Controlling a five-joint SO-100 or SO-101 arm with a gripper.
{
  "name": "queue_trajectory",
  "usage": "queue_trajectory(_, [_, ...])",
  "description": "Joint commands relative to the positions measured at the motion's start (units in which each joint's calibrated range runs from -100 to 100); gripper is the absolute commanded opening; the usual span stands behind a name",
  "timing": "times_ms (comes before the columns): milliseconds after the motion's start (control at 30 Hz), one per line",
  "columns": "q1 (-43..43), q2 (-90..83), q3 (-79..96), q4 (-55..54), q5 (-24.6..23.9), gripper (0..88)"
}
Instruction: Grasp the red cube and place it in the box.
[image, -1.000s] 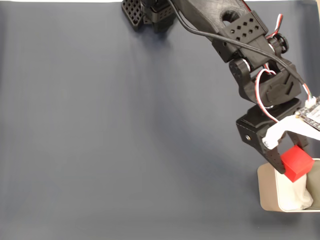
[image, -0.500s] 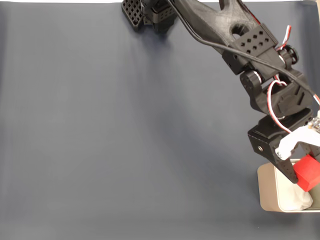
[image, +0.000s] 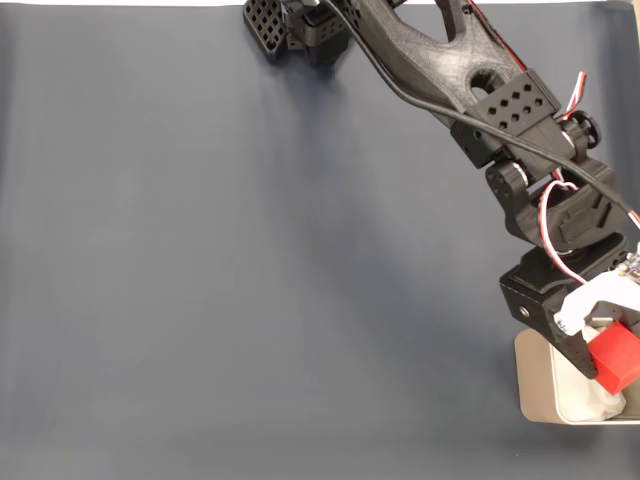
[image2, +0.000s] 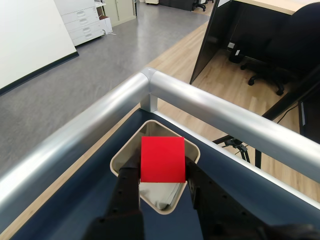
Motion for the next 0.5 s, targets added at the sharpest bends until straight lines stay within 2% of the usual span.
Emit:
queue_trajectory(0, [-0.4, 0.1, -3.9, -0.3, -1.0, 5.2])
queue_trajectory(467, [-0.1, 2.9, -5.6, -0.8, -1.2, 5.2])
